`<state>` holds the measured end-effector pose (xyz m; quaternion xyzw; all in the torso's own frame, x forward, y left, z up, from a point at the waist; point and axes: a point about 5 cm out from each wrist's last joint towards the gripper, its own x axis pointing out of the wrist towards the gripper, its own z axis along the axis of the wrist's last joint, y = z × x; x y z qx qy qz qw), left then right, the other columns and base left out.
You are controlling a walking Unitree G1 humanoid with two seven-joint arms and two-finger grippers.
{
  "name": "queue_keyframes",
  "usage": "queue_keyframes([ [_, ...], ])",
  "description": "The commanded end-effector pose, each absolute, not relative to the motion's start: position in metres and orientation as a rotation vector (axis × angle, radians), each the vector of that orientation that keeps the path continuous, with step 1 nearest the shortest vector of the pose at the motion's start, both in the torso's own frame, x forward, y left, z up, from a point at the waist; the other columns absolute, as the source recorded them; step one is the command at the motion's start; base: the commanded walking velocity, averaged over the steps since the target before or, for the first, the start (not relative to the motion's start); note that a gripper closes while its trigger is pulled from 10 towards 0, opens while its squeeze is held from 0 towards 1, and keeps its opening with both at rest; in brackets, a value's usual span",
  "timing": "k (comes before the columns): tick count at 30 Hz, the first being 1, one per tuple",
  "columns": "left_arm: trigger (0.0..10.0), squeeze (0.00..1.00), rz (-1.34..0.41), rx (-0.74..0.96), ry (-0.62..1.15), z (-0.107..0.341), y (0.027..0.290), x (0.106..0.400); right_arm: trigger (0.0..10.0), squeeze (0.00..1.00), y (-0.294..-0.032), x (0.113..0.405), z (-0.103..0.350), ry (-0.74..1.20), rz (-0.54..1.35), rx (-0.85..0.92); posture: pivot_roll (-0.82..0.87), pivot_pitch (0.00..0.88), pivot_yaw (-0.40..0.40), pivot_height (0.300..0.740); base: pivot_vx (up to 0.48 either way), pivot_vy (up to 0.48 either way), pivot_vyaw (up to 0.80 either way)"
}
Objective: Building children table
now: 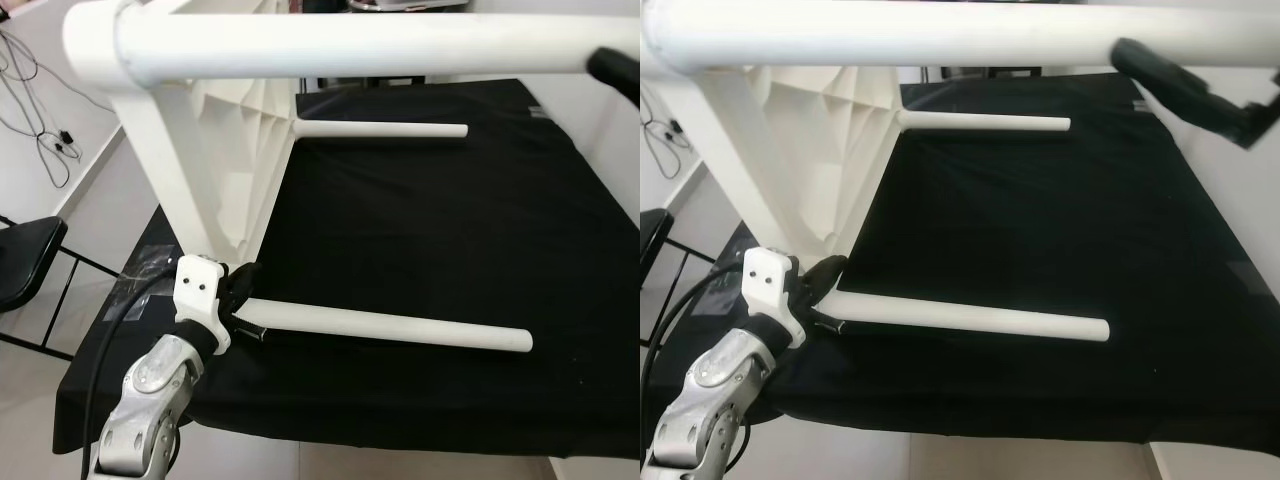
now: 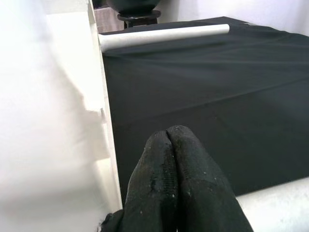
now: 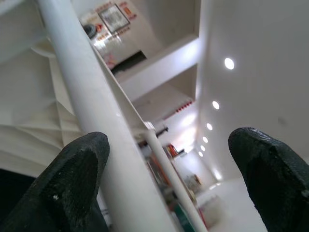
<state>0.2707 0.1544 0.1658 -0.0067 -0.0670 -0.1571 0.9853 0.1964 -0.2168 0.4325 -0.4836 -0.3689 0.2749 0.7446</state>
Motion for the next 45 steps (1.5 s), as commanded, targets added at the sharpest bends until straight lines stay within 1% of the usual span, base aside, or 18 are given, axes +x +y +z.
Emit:
queue_keyframes([
  [1, 10.0, 0.00, -0.307, -0.016, -0.118, 0.161, 0.154, 0.270, 10.0, 0.00, -0.200, 0.206, 0.417, -0.747, 0.696, -1.091, -0.07, 0.129, 0.044, 0.740, 0.000, 0.000, 0.00],
  [3, 10.0, 0.00, -0.307, -0.022, -0.117, 0.160, 0.152, 0.269, 10.0, 0.00, -0.194, 0.216, 0.404, -0.680, 0.741, -1.128, -0.08, 0.134, 0.036, 0.740, 0.000, 0.000, 0.00],
  [5, 10.0, 0.00, -0.302, -0.032, -0.115, 0.159, 0.151, 0.268, 10.0, 0.00, -0.198, 0.222, 0.402, -0.640, 0.723, -1.171, -0.08, 0.137, 0.030, 0.740, 0.000, 0.000, 0.00],
  [11, 10.0, 0.00, -0.297, -0.034, -0.116, 0.158, 0.151, 0.268, 10.0, 0.00, -0.200, 0.229, 0.407, -0.644, 0.666, -1.215, -0.08, 0.140, 0.023, 0.740, 0.000, 0.000, 0.00],
  [15, 10.0, 0.00, -0.293, -0.038, -0.117, 0.158, 0.151, 0.267, 10.0, 0.00, -0.201, 0.236, 0.413, -0.645, 0.590, -1.258, -0.09, 0.143, 0.016, 0.740, 0.000, 0.000, 0.00],
  [17, 10.0, 0.00, -0.289, -0.041, -0.120, 0.158, 0.150, 0.267, 10.0, 0.00, -0.205, 0.243, 0.418, -0.622, 0.503, -1.302, -0.09, 0.143, 0.014, 0.740, 0.000, 0.000, 0.00],
  [19, 10.0, 0.00, -0.289, -0.041, -0.120, 0.158, 0.150, 0.267, 10.0, 0.00, -0.205, 0.243, 0.418, -0.622, 0.503, -1.302, -0.09, 0.143, 0.014, 0.740, 0.000, 0.000, 0.00],
  [23, 10.0, 0.00, -0.284, -0.044, -0.123, 0.158, 0.150, 0.267, 10.0, 0.00, -0.215, 0.247, 0.423, -0.599, 0.412, -1.325, -0.09, 0.145, 0.010, 0.740, 0.000, 0.000, 0.00],
  [25, 10.0, 0.00, -0.276, -0.056, -0.127, 0.159, 0.150, 0.268, 10.0, 0.00, -0.226, 0.250, 0.429, -0.589, 0.318, -1.331, -0.09, 0.147, 0.008, 0.740, 0.000, 0.000, 0.00],
  [28, 10.0, 0.00, -0.274, -0.071, -0.131, 0.159, 0.150, 0.269, 10.0, 0.00, -0.228, 0.251, 0.430, -0.587, 0.295, -1.329, -0.09, 0.148, 0.006, 0.740, 0.000, 0.000, 0.00],
  [29, 10.0, 0.00, -0.274, -0.082, -0.134, 0.160, 0.149, 0.270, 6.0, 0.00, -0.230, 0.252, 0.430, -0.586, 0.285, -1.325, -0.09, 0.149, 0.006, 0.740, 0.000, 0.000, 0.00],
  [30, 10.0, 0.00, -0.274, -0.082, -0.134, 0.160, 0.149, 0.270, 6.0, 0.00, -0.230, 0.252, 0.430, -0.586, 0.285, -1.325, -0.09, 0.149, 0.006, 0.740, 0.000, 0.000, 0.00],
  [31, 10.0, 0.00, -0.277, -0.091, -0.139, 0.161, 0.148, 0.272, 0.0, 0.00, -0.230, 0.252, 0.430, -0.586, 0.286, -1.318, -0.09, 0.150, 0.002, 0.740, 0.000, 0.000, 0.00],
  [39, 10.0, 0.00, -0.271, -0.119, -0.135, 0.159, 0.150, 0.290, 0.0, 0.00, -0.227, 0.255, 0.430, -0.604, 0.311, -1.293, -0.09, 0.158, 0.000, 0.740, 0.000, 0.000, 0.00],
  [41, 10.0, 0.00, -0.271, -0.109, -0.129, 0.158, 0.151, 0.295, 0.0, 0.00, -0.226, 0.256, 0.429, -0.606, 0.320, -1.287, -0.10, 0.160, -0.001, 0.740, 0.000, 0.000, 0.00],
  [42, 10.0, 0.00, -0.268, -0.089, -0.117, 0.158, 0.152, 0.305, 0.0, 0.00, -0.224, 0.256, 0.428, -0.610, 0.338, -1.278, -0.10, 0.166, 0.002, 0.740, 0.000, 0.000, 0.00],
  [43, 10.0, 0.00, -0.268, -0.089, -0.117, 0.158, 0.152, 0.305, 0.0, 0.00, -0.224, 0.256, 0.428, -0.610, 0.338, -1.278, -0.10, 0.166, 0.002, 0.740, 0.000, 0.000, 0.00],
  [45, 10.0, 0.00, -0.235, -0.038, -0.086, 0.156, 0.156, 0.318, 0.0, 0.00, -0.222, 0.255, 0.428, -0.614, 0.356, -1.270, -0.10, 0.174, 0.007, 0.740, 0.000, 0.000, 0.00],
])
